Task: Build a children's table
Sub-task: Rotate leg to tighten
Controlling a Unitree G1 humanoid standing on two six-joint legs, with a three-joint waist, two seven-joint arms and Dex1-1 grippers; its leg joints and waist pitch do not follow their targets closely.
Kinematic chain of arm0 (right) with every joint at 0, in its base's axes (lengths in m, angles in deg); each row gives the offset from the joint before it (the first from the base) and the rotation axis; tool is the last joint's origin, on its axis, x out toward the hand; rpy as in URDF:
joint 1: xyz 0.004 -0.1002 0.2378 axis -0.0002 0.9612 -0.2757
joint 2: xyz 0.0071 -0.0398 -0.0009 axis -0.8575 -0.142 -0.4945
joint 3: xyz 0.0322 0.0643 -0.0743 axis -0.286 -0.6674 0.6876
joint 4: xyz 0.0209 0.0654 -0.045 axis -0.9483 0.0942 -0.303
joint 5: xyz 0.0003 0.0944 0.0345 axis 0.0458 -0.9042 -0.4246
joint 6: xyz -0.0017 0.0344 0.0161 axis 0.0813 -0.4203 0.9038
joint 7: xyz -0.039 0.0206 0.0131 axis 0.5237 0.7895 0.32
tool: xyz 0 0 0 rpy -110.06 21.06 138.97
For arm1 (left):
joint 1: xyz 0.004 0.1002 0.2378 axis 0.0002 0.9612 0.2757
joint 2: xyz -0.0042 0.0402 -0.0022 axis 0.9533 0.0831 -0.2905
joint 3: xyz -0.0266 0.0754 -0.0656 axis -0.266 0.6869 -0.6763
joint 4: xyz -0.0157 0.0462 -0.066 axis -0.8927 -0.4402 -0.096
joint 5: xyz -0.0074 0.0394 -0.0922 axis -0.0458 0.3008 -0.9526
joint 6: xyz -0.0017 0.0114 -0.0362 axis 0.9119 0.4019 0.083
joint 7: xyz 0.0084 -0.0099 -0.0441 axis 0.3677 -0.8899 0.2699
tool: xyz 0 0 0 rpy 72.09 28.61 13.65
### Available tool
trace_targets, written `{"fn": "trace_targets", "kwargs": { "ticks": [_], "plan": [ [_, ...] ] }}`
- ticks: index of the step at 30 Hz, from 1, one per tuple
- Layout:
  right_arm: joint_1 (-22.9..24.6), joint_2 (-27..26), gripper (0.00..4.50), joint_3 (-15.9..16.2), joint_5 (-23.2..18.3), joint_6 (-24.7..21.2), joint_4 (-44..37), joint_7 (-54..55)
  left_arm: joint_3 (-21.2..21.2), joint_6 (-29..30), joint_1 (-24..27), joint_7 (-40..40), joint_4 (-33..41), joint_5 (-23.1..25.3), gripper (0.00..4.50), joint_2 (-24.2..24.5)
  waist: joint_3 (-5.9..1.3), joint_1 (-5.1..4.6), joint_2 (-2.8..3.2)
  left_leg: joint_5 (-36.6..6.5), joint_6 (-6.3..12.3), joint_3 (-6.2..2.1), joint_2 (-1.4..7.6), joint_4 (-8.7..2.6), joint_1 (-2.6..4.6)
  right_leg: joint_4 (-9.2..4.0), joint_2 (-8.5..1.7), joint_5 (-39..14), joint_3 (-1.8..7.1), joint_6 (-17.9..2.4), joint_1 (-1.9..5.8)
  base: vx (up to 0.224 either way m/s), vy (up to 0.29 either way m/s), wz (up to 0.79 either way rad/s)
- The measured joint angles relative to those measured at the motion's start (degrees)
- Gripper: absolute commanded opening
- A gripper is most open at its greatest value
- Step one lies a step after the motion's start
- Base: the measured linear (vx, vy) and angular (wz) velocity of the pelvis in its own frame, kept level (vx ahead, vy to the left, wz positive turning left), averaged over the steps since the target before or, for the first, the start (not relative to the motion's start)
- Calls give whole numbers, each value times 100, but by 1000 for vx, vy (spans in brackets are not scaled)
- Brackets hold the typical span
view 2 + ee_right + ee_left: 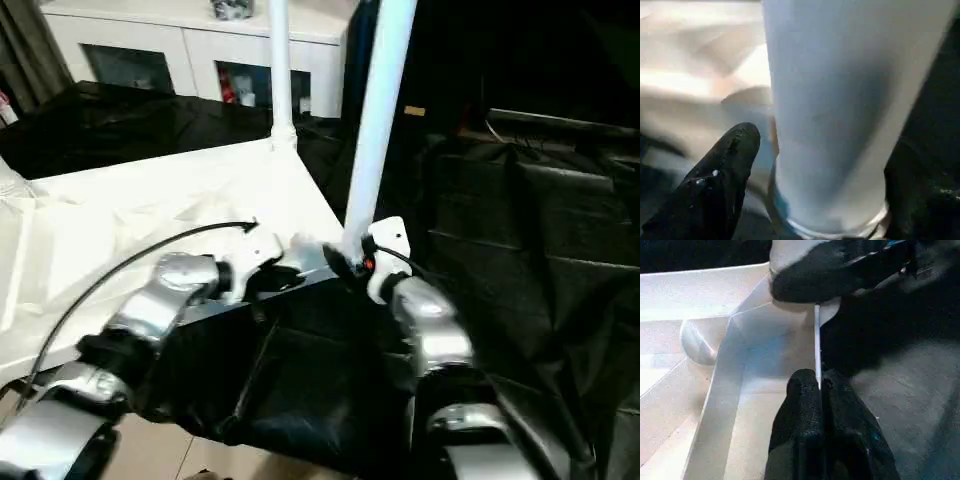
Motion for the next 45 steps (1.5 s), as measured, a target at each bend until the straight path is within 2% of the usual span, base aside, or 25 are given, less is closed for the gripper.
{"fn": "trace_targets", "kwargs": {
  "ticks": [3,9,10,13,16,19,22,29,32,38,41,45],
  "plan": [
    [79,211,380,93,-56,9,-78,-748,36,-110,90,-567,149,-98,0,210,11,62,-18,9,13,-1,10,7,7,2,2,-2,-11,-2,-2,0,0,0],
    [184,696,380,283,-242,-246,-393,-1875,55,-59,136,-1098,247,-223,0,356,21,127,-11,3,21,5,5,39,-4,0,-5,5,0,-4,-1,0,0,0],
    [192,725,354,322,-277,-291,-430,-2024,55,-60,136,-1130,246,-226,0,368,21,130,-11,3,21,4,6,38,-4,2,-4,5,-2,-3,-1,0,0,0],
    [238,877,347,421,-403,-422,-540,-2451,75,-60,136,-1300,239,-250,0,395,22,156,-12,4,21,1,9,37,-4,4,-2,4,-8,-3,-1,0,0,0],
    [264,958,306,467,-425,-591,-663,-2730,111,-60,136,-1475,241,-290,0,431,22,187,-14,4,21,2,9,38,-5,3,-3,4,-6,-3,-1,0,0,0],
    [292,1012,299,503,-453,-701,-745,-2934,128,-59,136,-1653,241,-324,0,487,22,224,-14,4,21,1,9,39,-4,4,-3,4,-7,-3,-1,0,0,0],
    [306,1061,268,550,-465,-761,-808,-3041,135,-73,136,-1729,239,-326,0,501,22,260,-14,4,20,1,9,39,-4,4,-3,4,-7,-3,-1,0,0,0],
    [410,1057,258,522,-524,-897,-934,-3042,135,-108,135,-1734,192,-324,0,488,19,293,-9,4,20,1,9,39,1,4,-3,4,-7,-2,2,0,0,0],
    [567,946,254,340,-567,-941,-1025,-2732,123,-61,121,-1522,140,-269,0,373,15,312,-4,-1,10,1,9,39,19,4,-3,4,-6,-2,22,0,0,0],
    [615,396,254,-185,-565,-736,-783,-1228,67,170,-7,-624,-41,-75,0,-22,13,260,-2,-3,4,2,3,47,53,0,-8,-12,3,32,47,0,0,0],
    [482,69,254,-398,-484,-577,-535,-360,36,221,-146,-123,-250,18,0,-235,10,226,4,-3,4,2,3,47,53,1,-8,-10,4,34,45,0,0,0],
    [61,-386,254,-598,-291,-428,-64,1053,-13,250,-325,658,-519,181,0,-542,1,122,20,-2,3,2,1,46,48,2,-8,-2,5,31,41,0,0,0]
  ]
}}
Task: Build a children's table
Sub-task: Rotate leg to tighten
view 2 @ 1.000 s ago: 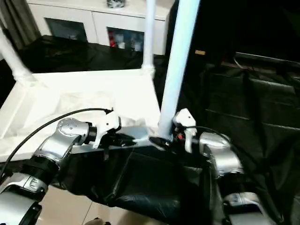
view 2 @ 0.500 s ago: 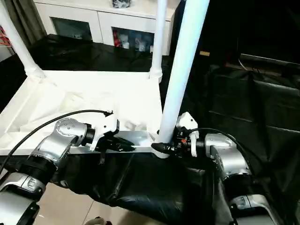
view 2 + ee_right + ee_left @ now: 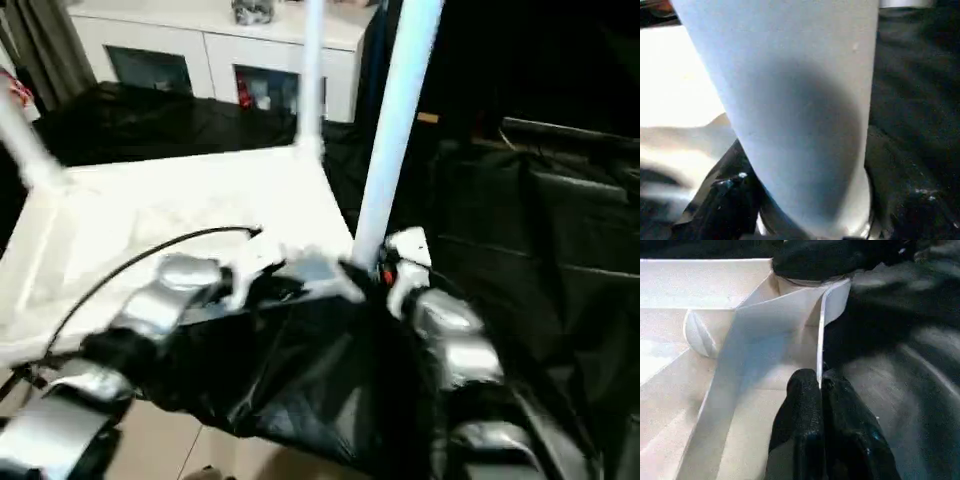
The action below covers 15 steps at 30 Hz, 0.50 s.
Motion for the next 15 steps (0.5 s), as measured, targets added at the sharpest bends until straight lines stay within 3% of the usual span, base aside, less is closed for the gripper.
{"fn": "trace_targets", "kwargs": {
  "ticks": [3,5,6,12,15],
  "plan": [
    [-353,-240,254,-70,101,67,384,861,-2,-8,-71,458,-109,71,0,-144,-5,-21,8,0,-3,0,0,-5,-2,0,0,19,0,-27,-3,0,0,0],
    [-445,-315,309,-70,132,215,536,1081,-5,-21,-81,546,-117,81,0,-160,-9,-25,14,-1,-4,1,-3,-19,-6,-5,0,17,0,-24,-8,0,0,0],
    [-452,-316,309,-69,159,314,578,1084,-9,-34,-88,549,-117,82,0,-159,-9,-22,15,-1,-4,1,-2,-25,-11,-5,0,13,-1,-21,-14,0,0,0],
    [-386,-248,366,-46,263,362,531,507,0,-177,-76,256,-116,95,0,-12,-8,-71,12,0,-3,1,0,-28,-24,-4,2,11,-5,-22,-25,0,0,0],
    [-352,-84,366,153,278,388,522,35,37,-321,-43,-19,-94,87,0,150,-5,-102,7,0,-2,1,1,-27,-22,-2,2,11,-5,-22,-22,0,0,0]
  ]
}}
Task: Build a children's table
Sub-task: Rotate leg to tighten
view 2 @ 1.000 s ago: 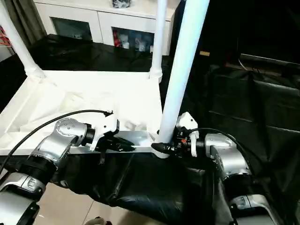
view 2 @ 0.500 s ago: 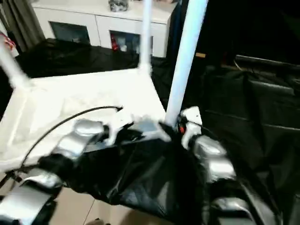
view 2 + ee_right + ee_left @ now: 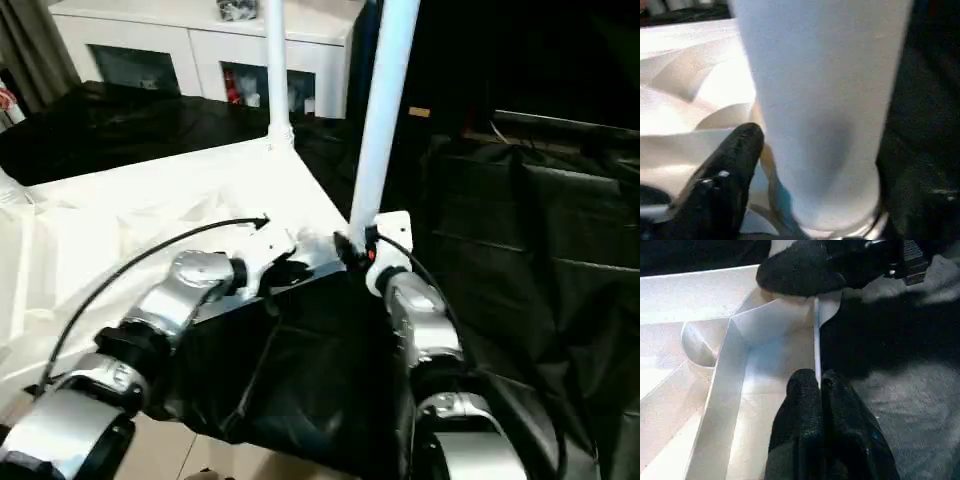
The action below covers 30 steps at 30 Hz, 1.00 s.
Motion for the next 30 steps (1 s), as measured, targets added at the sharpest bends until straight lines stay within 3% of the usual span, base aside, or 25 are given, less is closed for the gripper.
{"fn": "trace_targets", "kwargs": {
  "ticks": [6,15,20,30],
  "plan": [
    [190,597,366,434,-2,33,-263,-1598,133,-369,77,-917,83,-151,0,394,9,38,-15,-1,0,0,2,6,-4,-2,0,0,-2,0,0,0,0,0],
    [521,1479,353,1000,-256,-555,-1134,-3744,260,-739,87,-2008,89,-310,0,767,13,219,-24,0,2,-1,5,19,-9,-1,-1,0,-2,-1,6,0,0,0],
    [599,1576,319,1064,-263,-726,-1348,-4075,298,-824,86,-2278,88,-339,0,852,13,287,-24,0,1,-1,7,20,-9,2,0,0,-3,0,4,0,0,0],
    [773,1586,259,1074,-331,-1033,-1705,-4158,303,-836,87,-2549,81,-391,0,916,12,295,-22,-1,1,-1,7,20,-12,0,0,0,-3,0,4,0,0,0]
  ]
}}
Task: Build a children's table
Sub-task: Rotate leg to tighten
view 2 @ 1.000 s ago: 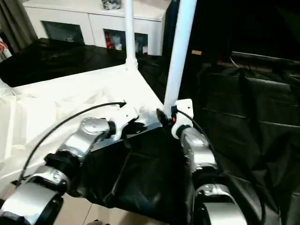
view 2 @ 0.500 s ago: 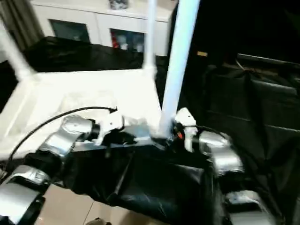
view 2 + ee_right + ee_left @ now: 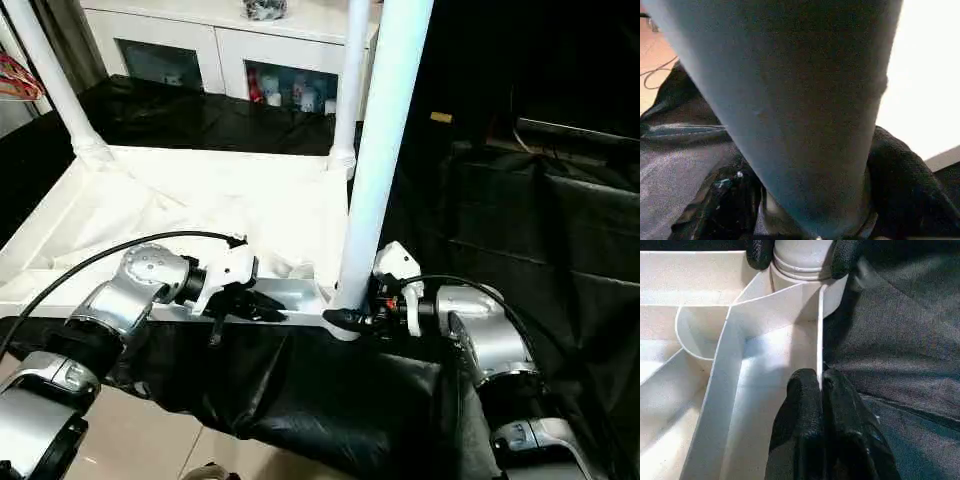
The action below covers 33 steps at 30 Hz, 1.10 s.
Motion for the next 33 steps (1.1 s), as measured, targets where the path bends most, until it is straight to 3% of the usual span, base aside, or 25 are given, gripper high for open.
{"fn": "trace_targets", "kwargs": {
  "ticks": [8,12,16,22,29,33],
  "plan": [
    [167,-175,256,-172,-55,81,-48,308,-34,51,-2,124,-54,1,0,-38,-1,4,0,1,0,-1,0,0,8,1,0,0,1,0,7,0,0,0],
    [26,-772,255,-554,-16,366,467,1741,-127,223,-134,942,-319,146,0,-277,-1,-47,0,2,-1,-1,-2,4,43,-1,-1,-11,3,26,28,0,0,0],
    [-336,-1304,250,-919,109,545,1047,3514,-188,472,-308,1918,-574,331,0,-704,-2,-194,1,3,-2,-3,-8,7,45,-10,-5,-12,6,27,28,0,0,0],
    [-786,-1680,250,-1168,226,745,1650,5027,-228,634,-407,2864,-759,432,0,-1155,-25,-219,38,3,-1,-3,-11,8,42,-7,-5,-8,11,27,30,0,0,0],
    [-923,-1715,342,-1166,486,1135,1952,5102,-220,526,-426,2945,-790,478,0,-1204,-42,-227,62,1,-2,-2,-11,-14,26,-6,-4,3,7,9,17,0,0,0],
    [-887,-1575,362,-1029,527,1208,1948,4613,-213,426,-373,2730,-720,474,0,-1087,-37,-244,54,0,-2,-2,-11,-14,23,-8,-4,3,7,9,13,0,0,0]
  ]
}}
